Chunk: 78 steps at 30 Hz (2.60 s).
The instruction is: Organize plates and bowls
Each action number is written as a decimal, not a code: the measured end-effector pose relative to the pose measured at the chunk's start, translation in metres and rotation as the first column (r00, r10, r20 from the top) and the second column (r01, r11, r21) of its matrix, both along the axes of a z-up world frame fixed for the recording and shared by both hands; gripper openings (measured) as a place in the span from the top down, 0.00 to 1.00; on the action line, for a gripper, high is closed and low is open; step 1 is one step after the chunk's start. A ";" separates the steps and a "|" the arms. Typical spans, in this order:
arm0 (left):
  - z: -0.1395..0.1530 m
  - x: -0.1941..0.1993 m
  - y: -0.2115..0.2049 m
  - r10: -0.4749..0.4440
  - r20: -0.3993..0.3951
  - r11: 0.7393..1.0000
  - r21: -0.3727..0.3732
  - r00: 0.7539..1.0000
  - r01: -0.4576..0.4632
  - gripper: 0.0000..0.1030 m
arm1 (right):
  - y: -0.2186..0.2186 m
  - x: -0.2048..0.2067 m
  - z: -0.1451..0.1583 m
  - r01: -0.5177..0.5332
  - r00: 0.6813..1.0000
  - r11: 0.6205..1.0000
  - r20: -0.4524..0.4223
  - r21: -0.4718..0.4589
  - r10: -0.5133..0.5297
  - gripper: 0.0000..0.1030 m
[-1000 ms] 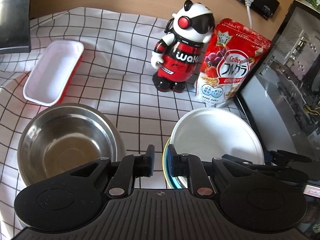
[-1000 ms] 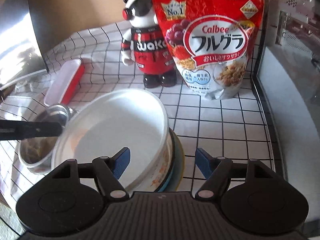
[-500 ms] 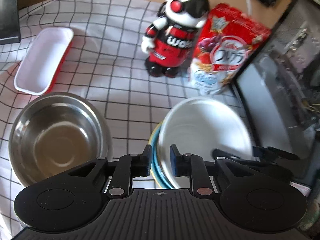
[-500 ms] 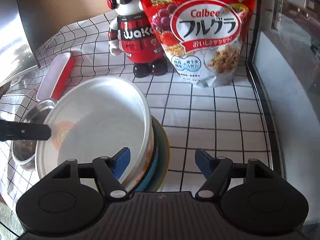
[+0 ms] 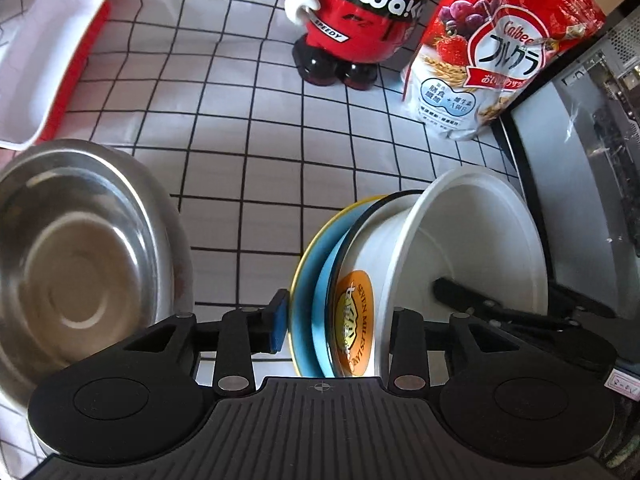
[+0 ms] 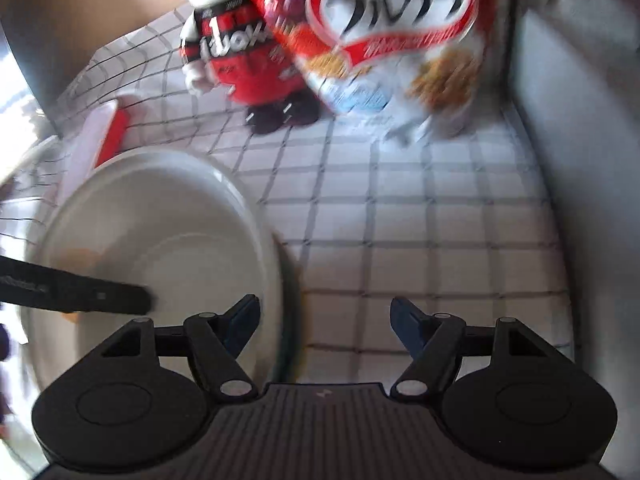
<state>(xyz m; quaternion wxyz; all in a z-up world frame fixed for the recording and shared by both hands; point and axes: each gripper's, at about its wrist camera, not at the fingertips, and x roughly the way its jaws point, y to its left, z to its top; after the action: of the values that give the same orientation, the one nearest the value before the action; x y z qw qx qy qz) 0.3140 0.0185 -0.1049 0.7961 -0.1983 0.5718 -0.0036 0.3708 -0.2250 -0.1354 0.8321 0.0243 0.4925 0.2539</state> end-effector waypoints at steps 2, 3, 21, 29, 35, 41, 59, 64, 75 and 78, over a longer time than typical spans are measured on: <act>-0.001 0.000 0.000 -0.008 0.003 1.000 0.000 1.000 0.008 0.64 | -0.001 0.005 -0.007 -0.011 0.997 0.998 -0.073 0.063 0.015 0.29; 0.000 0.000 -0.001 -0.014 0.005 1.000 0.003 1.000 0.014 0.64 | -0.002 0.007 -0.010 -0.010 0.994 0.996 -0.105 0.091 0.020 0.29; 0.009 -0.052 0.000 -0.037 -0.046 0.997 0.072 0.998 0.040 0.62 | 0.021 -0.022 -0.017 -0.097 0.943 0.962 -0.286 0.256 0.171 0.26; 0.013 -0.085 0.014 -0.006 -0.038 0.997 0.082 0.999 0.009 0.60 | 0.043 -0.049 -0.017 -0.126 0.938 0.958 -0.283 0.256 0.199 0.26; 0.013 -0.084 0.017 -0.082 -0.015 0.994 0.074 0.996 0.083 0.60 | 0.052 -0.065 -0.001 -0.037 0.990 0.987 -0.127 0.156 0.057 0.26; 0.012 -0.083 0.019 -0.149 0.007 0.987 0.060 0.989 0.148 0.60 | 0.060 -0.083 0.009 0.049 0.999 0.998 0.014 0.030 -0.050 0.26; 0.016 -0.087 0.008 -0.068 0.030 0.985 0.160 0.997 0.063 0.71 | 0.025 -0.076 0.016 -0.041 0.995 0.996 0.094 0.080 0.034 0.17; 0.025 -0.081 -0.002 -0.076 -0.005 0.971 0.228 0.997 0.075 0.71 | 0.028 -0.067 0.003 -0.068 0.998 0.985 -0.008 0.157 0.070 0.17; 0.024 -0.067 -0.002 -0.126 0.001 0.968 0.219 0.992 0.123 0.64 | 0.037 -0.068 -0.006 -0.107 0.989 0.969 -0.076 0.221 0.126 0.24; 0.024 -0.063 -0.001 -0.168 -0.003 0.963 0.214 0.986 0.165 0.63 | 0.037 -0.064 -0.006 -0.078 0.989 0.970 -0.107 0.229 0.105 0.24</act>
<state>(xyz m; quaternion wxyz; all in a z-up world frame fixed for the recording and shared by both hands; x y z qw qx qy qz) 0.2506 0.0171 -0.0808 0.8139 -0.0630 0.5774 -0.0107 0.3065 -0.1880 -0.1415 0.7809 0.1105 0.5096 0.3440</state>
